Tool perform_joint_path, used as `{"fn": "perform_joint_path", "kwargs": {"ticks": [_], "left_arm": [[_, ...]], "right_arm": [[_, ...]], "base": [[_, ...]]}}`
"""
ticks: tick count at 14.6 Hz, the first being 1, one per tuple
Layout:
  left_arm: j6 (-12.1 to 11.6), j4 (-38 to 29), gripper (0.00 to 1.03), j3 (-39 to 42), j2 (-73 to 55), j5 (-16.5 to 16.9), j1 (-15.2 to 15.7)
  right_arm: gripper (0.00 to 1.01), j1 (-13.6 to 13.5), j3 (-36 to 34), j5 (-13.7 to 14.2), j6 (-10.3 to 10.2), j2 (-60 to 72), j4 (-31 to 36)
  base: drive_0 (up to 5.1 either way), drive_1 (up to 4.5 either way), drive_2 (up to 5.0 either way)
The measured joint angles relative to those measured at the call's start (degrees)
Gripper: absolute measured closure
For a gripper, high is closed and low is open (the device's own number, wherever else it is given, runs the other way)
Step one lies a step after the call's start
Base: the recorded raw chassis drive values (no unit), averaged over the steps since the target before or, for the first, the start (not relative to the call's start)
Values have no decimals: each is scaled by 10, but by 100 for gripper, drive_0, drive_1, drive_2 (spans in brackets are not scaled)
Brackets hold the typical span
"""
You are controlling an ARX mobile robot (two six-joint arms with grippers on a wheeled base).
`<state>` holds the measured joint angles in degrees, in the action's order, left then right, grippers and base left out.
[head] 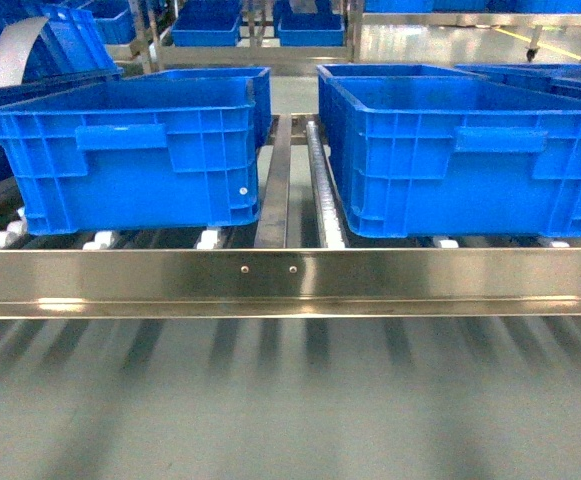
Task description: Sort blue parts and orange caps into right shelf containers
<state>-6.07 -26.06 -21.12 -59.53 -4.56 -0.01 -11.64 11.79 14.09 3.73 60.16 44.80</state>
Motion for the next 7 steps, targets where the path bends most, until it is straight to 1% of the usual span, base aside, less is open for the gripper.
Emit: {"fn": "perform_joint_path", "kwargs": {"ticks": [3,7], "left_arm": [[0,-1,59,0,0,0,0],[0,-1,59,0,1,-1,1]], "right_arm": [[58,0,0,0,0,0,2],[58,0,0,-2,0,0,2]], "base": [[0,0,0],[276,231,-481]]}}
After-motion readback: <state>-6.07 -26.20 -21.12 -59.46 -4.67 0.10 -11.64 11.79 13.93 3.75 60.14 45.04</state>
